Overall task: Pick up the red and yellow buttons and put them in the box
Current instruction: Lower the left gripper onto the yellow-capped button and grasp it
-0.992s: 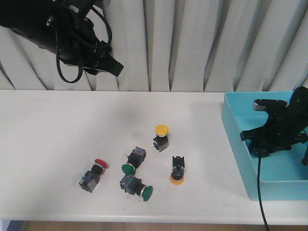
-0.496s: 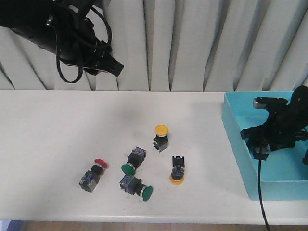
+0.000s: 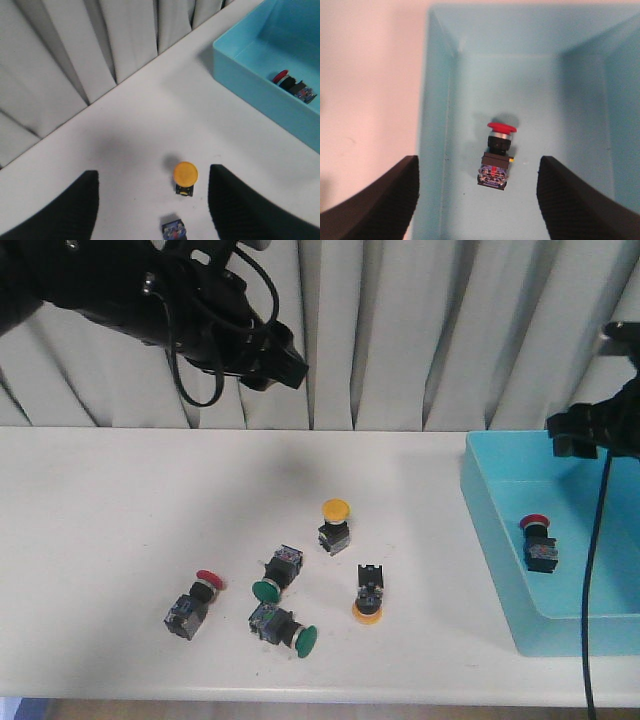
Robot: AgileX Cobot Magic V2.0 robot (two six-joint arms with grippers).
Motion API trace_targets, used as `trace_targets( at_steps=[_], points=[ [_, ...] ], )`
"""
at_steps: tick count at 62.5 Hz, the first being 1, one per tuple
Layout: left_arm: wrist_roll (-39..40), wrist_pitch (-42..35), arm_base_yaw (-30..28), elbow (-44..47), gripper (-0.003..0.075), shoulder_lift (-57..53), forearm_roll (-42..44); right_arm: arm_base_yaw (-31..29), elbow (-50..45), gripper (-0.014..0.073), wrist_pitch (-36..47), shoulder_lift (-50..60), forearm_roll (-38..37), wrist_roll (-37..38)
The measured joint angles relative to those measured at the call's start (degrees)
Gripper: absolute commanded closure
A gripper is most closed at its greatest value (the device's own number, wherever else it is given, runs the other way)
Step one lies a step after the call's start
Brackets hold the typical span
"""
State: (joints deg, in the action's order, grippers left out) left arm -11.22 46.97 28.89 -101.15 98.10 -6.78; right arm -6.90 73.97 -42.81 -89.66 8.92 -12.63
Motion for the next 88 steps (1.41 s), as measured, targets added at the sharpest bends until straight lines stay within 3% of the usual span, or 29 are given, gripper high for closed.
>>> trace_targets(
  at_steps=[9,28,37,53,64,88],
  points=[
    [-2.37,-4.08,0.00,0.00,0.0087,4.43,-1.81,0.58,0.00,0.0095,-2.63,8.03,0.70,-0.13],
    [-2.84,-7.74,0.69,-0.49,0.0095,16.74,-1.79,7.77,-0.22,0.0095,-6.05,21.18,1.08,-1.24],
    [-2.89,-6.16,2.65,-6.60,0.0098,23.11,-1.38,9.81,-2.17,0.0095,-5.77,24.47,1.08,-1.39],
    [2.46,0.03,4.33,-19.16,0.0102,31.90,4.32,10.45,-8.75,0.0095,-1.13,26.92,0.99,-1.44],
    [5.41,1.35,4.33,-20.12,0.0108,33.80,7.36,10.45,-10.83,0.0095,1.63,27.54,0.99,-1.44],
    [5.79,2.77,4.38,-20.37,0.0113,37.26,2.74,10.45,-10.83,0.0095,2.26,27.59,1.61,-1.44]
  ],
)
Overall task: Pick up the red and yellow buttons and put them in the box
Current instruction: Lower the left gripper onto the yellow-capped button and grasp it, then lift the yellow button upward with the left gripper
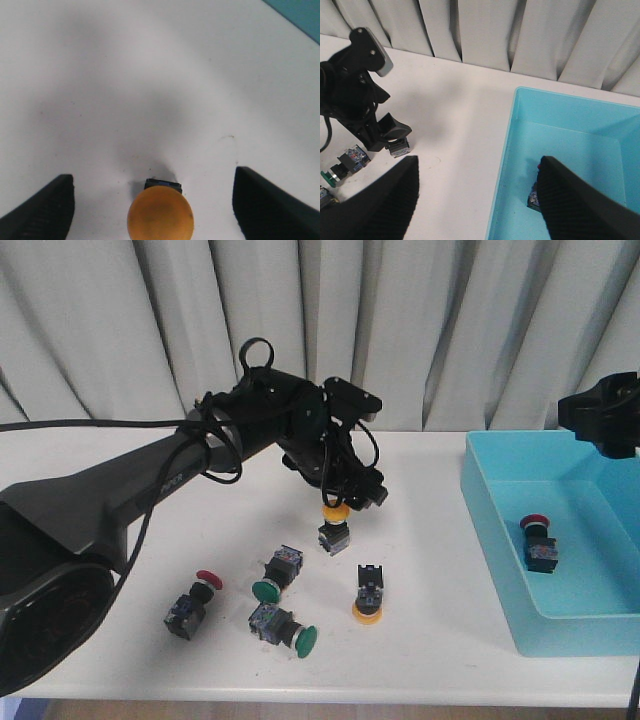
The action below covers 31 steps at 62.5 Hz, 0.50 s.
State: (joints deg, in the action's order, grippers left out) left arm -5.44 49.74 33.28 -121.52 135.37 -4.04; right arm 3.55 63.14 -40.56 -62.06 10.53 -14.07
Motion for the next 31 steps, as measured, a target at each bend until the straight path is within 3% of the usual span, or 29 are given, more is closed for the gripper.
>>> trace_targets(
  at_steps=[31],
  points=[
    [0.42,2.89,0.00,-0.12,0.0134,2.61,-0.05,0.00,0.00,0.0095,0.00,0.00,1.05,0.00]
  ],
)
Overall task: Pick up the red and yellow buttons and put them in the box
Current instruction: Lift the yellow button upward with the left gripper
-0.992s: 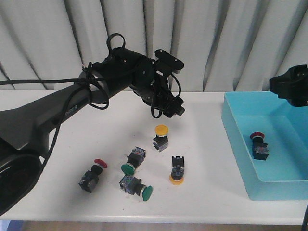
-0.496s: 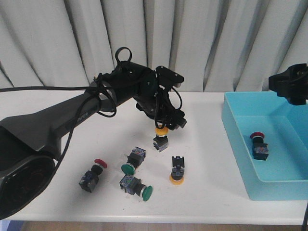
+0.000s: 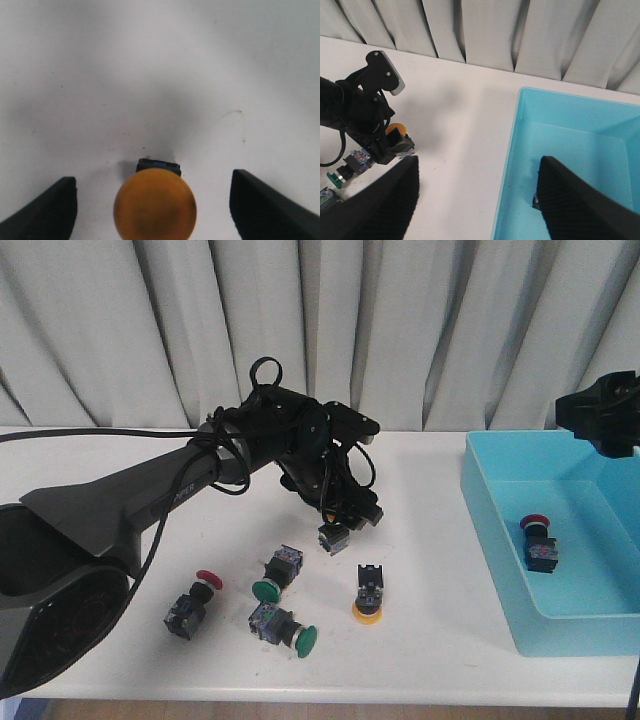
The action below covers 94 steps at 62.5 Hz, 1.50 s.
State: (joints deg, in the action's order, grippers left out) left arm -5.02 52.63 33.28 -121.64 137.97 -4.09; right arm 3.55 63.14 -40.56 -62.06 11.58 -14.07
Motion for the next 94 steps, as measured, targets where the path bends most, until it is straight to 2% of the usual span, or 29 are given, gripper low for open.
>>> trace_targets(
  at_steps=[19,38,48,59,69,82,94],
  points=[
    [0.00,1.29,0.00,0.00,0.0139,0.07,0.00,0.00,0.00,0.0095,0.00,0.00,0.07,0.00],
    [0.00,1.35,0.00,0.00,0.0260,0.62,0.00,0.00,0.00,0.0095,0.00,0.00,0.13,0.00],
    [0.00,1.29,0.00,0.00,0.0375,0.75,0.00,0.00,0.00,0.0095,0.00,0.00,0.34,0.00],
    [0.00,1.25,0.00,0.00,0.0578,0.75,0.00,0.00,0.00,0.0095,0.00,0.00,0.44,0.00],
    [0.00,0.59,0.00,0.00,0.0727,0.75,0.00,0.00,0.00,0.0095,0.00,0.00,0.44,0.00],
    [-0.05,0.75,0.00,0.00,0.0727,0.15,0.00,1.68,0.00,0.0095,0.03,0.00,0.02,-1.81],
    [-0.05,2.89,0.00,0.00,0.0726,-6.02,0.00,10.82,0.00,0.0095,0.49,-1.73,-2.84,-6.73]
  ],
)
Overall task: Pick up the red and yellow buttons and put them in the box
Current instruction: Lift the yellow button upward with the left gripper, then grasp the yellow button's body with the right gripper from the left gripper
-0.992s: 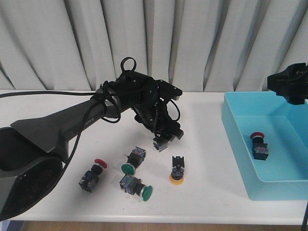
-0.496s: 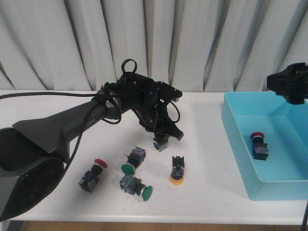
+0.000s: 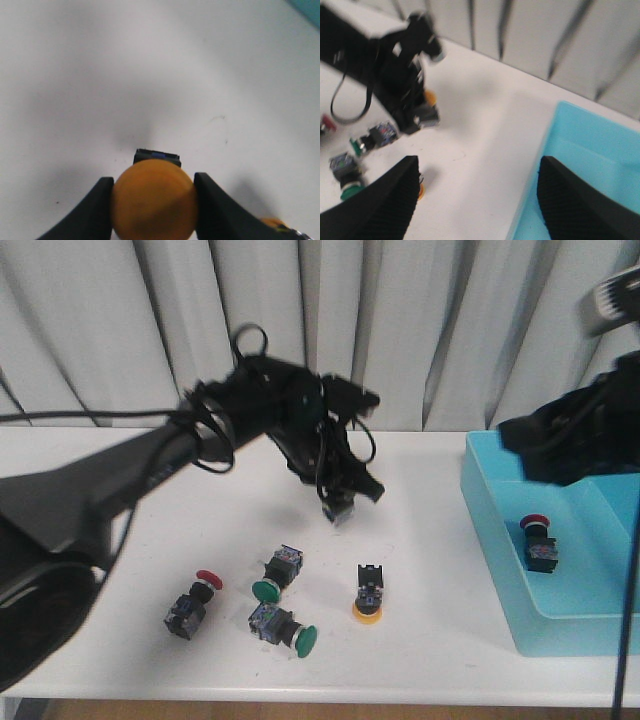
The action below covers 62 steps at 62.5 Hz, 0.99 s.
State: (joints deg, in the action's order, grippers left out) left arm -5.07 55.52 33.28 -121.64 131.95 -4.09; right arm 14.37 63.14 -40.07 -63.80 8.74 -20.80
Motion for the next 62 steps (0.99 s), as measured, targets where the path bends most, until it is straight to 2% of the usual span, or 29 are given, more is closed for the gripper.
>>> trace_targets(
  at_steps=[10,17,30,45,54,62],
  points=[
    [0.06,4.24,0.00,0.00,0.0726,-7.70,0.00,7.40,0.00,0.0095,0.91,-2.69,-4.90,-2.19],
    [0.06,6.69,0.00,0.00,0.0726,-13.49,-0.18,9.63,0.00,0.0095,2.12,-4.79,-6.14,-2.18],
    [2.27,9.41,0.00,-0.11,0.0725,-21.96,-1.65,9.86,0.00,0.0095,5.06,-9.29,-6.33,-1.93],
    [6.19,10.50,0.00,-0.17,0.0721,-27.59,-1.96,9.86,-0.05,0.0116,12.22,-13.66,-5.40,-1.93],
    [7.35,10.50,0.00,-0.17,0.0719,-28.11,-2.80,9.86,-0.52,0.0141,19.34,-15.00,-1.78,-3.37],
    [7.54,10.07,0.00,-0.17,0.0716,-28.11,-2.86,9.86,-4.82,0.0146,28.84,-15.13,2.86,-8.17]
  ],
)
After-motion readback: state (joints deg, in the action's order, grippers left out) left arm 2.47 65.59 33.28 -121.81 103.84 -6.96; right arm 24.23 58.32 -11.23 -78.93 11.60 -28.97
